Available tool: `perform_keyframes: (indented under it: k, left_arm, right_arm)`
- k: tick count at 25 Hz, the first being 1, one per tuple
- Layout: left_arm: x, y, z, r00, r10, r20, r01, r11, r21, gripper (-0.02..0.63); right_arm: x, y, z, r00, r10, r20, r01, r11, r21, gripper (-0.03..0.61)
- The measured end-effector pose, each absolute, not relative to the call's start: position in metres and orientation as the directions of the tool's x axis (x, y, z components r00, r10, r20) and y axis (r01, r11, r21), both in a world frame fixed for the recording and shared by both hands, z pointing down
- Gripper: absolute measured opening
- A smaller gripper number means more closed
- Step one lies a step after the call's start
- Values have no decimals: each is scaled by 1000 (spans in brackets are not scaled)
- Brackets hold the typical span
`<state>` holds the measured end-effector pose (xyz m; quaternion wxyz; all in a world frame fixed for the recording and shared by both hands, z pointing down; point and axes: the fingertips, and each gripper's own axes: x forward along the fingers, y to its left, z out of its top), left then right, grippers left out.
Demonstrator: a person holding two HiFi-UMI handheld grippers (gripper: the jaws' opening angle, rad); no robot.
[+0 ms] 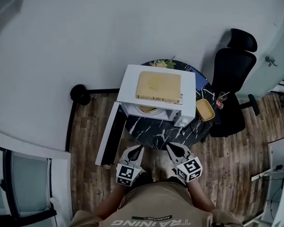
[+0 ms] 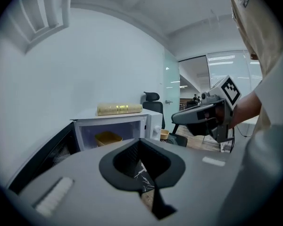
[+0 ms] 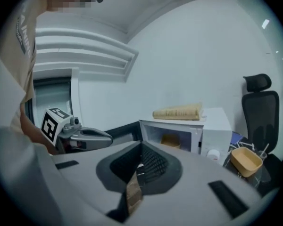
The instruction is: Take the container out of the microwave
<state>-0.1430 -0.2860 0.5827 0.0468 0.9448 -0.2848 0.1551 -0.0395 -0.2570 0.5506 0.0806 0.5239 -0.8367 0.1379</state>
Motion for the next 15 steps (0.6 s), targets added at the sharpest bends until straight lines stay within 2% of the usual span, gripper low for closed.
perform_keyframes:
  k: [6, 15]
  left_arm:
    - [-138, -319, 591, 821, -470, 323, -497, -868, 1, 7]
    - [-97, -357, 609, 848, -418, 325, -429, -902, -43, 8]
  right_arm:
    - [-33, -265, 565, -372, -872, 318, -927, 331, -177, 8]
    - [-19, -302, 571, -420, -857, 299, -906, 381, -183, 9]
